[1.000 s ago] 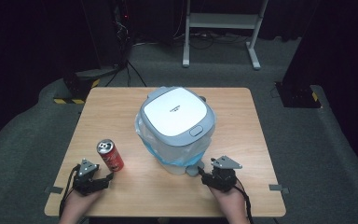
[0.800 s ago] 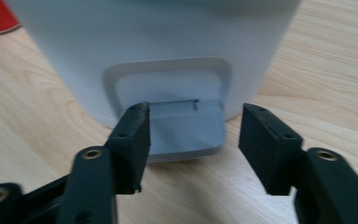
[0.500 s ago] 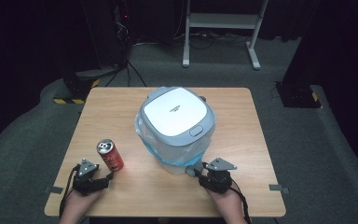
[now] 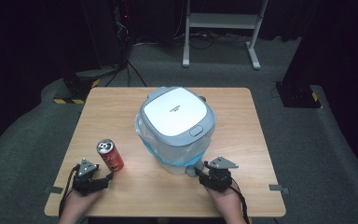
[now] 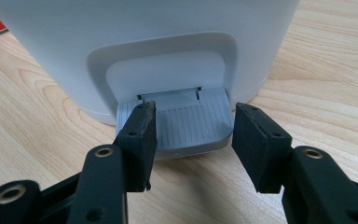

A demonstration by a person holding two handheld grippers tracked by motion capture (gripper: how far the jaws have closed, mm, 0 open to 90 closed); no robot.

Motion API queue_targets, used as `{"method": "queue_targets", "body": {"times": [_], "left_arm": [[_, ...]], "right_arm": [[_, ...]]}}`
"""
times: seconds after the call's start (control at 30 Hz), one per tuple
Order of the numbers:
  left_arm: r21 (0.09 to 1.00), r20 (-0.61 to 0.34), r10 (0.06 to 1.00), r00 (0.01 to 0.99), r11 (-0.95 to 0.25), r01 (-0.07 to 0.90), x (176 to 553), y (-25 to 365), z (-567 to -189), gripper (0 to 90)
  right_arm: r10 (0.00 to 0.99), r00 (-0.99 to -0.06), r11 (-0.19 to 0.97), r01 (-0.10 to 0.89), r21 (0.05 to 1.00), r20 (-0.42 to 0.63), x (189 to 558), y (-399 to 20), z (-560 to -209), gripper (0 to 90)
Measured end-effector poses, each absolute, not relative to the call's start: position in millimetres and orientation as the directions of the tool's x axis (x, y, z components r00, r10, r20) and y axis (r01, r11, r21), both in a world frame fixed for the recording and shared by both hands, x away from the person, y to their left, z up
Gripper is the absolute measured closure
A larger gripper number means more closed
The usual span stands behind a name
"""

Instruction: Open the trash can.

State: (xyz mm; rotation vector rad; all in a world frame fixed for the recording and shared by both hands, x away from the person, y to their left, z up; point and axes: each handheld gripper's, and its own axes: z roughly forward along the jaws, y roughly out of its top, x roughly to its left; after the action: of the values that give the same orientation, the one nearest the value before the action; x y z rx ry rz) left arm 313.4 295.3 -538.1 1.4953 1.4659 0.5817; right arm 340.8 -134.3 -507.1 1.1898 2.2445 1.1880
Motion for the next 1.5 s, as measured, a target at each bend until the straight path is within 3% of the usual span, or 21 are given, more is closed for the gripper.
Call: {"method": "queue_targets", "body": {"times": [0.33,0.9,1.5], "left_arm": [[0.851,-0.268,0.949,0.168,0.151,0.503,314.3,294.8,-538.2,27.7],[0.851,-0.27,0.949,0.163,0.156,0.502,314.2,295.1,-538.1,27.8],[0.85,-0.266,0.949,0.167,0.149,0.505,314.1,295.4,-538.2,27.8]], "right_arm": [[0.787,-0.613,0.315,0.496,0.809,0.069,339.6,-137.0,-508.7,50.8],[0.762,-0.645,0.408,0.422,0.81,-0.048,331.7,-127.6,-504.7,56.1],[0.766,-0.643,0.383,0.425,0.82,-0.024,331.8,-122.8,-511.5,59.9]]}}
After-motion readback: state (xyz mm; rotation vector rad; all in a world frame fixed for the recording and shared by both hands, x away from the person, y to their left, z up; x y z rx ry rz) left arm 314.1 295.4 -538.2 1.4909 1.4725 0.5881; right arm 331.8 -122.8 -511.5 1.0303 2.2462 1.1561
